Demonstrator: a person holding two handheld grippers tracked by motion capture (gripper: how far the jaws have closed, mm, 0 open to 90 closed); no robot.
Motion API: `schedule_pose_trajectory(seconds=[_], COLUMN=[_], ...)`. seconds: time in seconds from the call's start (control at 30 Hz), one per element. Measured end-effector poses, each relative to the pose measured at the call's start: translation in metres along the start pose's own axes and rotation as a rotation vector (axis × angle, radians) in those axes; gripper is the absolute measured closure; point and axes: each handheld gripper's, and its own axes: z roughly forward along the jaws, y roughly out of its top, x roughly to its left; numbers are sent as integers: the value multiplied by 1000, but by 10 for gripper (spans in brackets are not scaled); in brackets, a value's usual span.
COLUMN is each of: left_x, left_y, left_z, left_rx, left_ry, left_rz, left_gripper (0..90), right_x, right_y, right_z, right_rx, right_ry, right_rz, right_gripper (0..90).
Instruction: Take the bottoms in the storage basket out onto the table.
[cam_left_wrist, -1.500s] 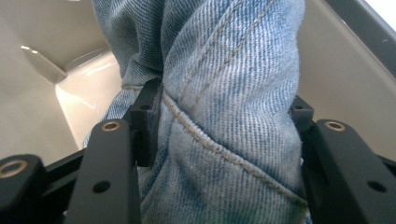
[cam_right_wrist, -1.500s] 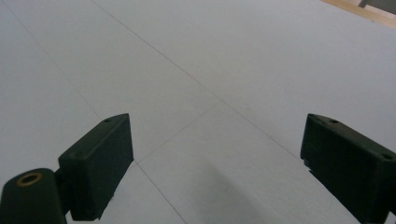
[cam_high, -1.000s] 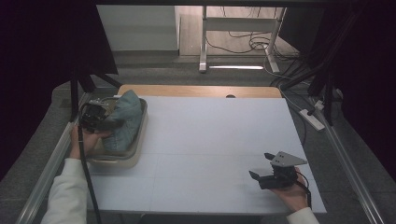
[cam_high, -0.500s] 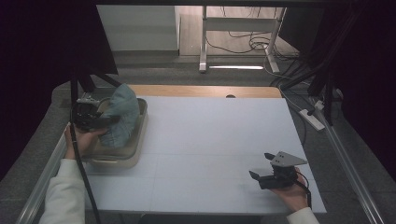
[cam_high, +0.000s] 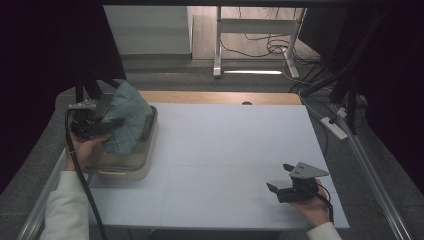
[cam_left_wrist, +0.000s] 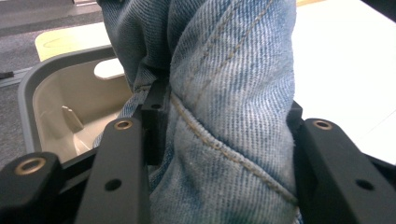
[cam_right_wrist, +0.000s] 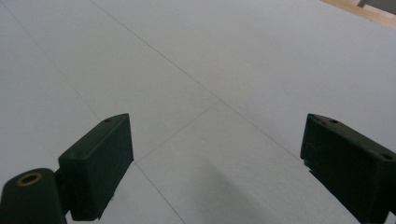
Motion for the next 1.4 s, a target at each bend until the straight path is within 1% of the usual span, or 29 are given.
schedule_pose_trajectory(seconds=[0.13, 0.5, 0.73, 0.9, 1.07, 1.23, 1.4], left_x=[0, 3, 5, 6, 6, 4, 3], left_y=[0, 0, 0, 0, 0, 1, 2], left_z=[-2, -10, -15, -18, -21, -24, -26], left_rx=[-18, -60, -105, -128, -148, -162, -181], left_ry=[-15, -27, -47, -54, -63, -69, -82], left_rz=[-8, -26, -47, -55, -58, -53, -60], left_gripper=[538, 539, 539, 539, 540, 540, 539], right_x=[0, 0, 0, 0, 0, 0, 0], right_y=[0, 0, 0, 0, 0, 0, 0], right_z=[0, 0, 0, 0, 0, 0, 0], right_rx=[3, 1, -1, 0, 1, 2, 2], right_ry=[0, 0, -2, -2, -2, -1, -3], right_rz=[-2, 1, 3, 3, 2, 3, 1], right_gripper=[94, 94, 94, 94, 94, 94, 93])
